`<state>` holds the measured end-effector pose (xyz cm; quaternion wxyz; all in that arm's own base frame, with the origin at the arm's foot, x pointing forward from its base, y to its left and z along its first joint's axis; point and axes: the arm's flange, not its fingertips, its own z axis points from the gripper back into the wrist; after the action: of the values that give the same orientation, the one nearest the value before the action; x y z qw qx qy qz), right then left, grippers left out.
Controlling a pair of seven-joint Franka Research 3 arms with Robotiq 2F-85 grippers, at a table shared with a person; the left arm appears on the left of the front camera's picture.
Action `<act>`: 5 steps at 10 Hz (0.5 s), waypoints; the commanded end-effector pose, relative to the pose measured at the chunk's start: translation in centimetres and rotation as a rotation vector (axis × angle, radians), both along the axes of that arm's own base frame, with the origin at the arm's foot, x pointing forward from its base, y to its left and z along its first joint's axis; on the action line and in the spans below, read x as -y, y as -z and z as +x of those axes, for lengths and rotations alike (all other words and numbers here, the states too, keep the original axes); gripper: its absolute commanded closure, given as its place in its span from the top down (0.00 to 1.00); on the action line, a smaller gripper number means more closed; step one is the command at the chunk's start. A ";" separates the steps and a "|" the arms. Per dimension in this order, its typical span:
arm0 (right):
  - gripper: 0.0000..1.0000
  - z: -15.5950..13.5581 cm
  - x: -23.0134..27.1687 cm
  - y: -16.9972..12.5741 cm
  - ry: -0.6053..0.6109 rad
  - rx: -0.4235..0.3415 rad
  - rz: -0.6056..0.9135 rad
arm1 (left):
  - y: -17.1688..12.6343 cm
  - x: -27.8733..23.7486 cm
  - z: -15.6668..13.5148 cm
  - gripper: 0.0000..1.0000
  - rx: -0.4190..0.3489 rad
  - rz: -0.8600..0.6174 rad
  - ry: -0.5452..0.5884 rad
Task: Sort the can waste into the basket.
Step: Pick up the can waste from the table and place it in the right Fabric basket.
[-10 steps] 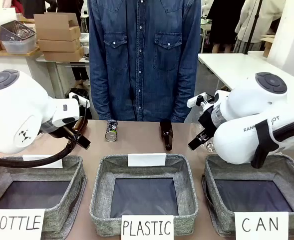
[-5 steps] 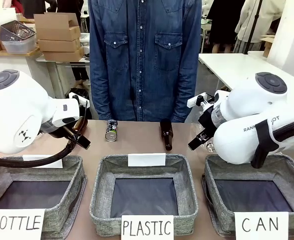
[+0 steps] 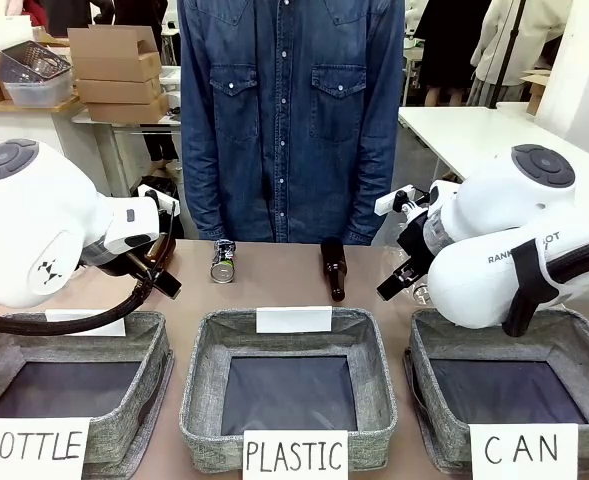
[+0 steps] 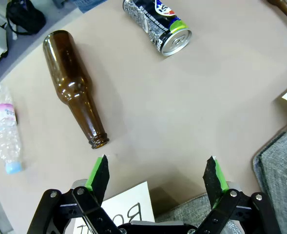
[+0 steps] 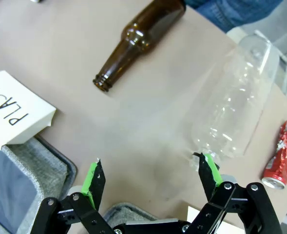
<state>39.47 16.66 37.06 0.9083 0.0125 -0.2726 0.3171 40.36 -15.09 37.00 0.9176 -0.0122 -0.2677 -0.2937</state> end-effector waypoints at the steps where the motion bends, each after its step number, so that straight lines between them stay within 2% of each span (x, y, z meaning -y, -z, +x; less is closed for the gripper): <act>1: 1.00 0.0 0.0 0.0 0.000 0.000 0.000 | 0.0 0.0 0.0 1.00 0.000 0.000 0.000; 2: 1.00 -1.1 1.0 -2.5 -0.040 0.004 0.048 | -2.9 -0.5 -1.8 1.00 0.048 0.015 0.062; 3: 1.00 -3.6 2.9 -6.8 -0.079 0.085 0.065 | -7.0 -1.5 -5.1 1.00 0.060 0.051 0.098; 4: 1.00 -6.8 4.9 -10.5 -0.119 0.142 0.072 | -10.6 -2.1 -10.0 1.00 0.119 0.017 0.192; 5: 1.00 -8.8 5.9 -11.8 -0.120 0.146 0.059 | -11.9 -2.2 -13.2 1.00 0.153 0.027 0.265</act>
<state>36.88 14.90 47.83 0.8760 0.0273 -0.3421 0.3389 35.95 -16.17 48.38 0.8710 -0.0020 -0.3176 -0.3748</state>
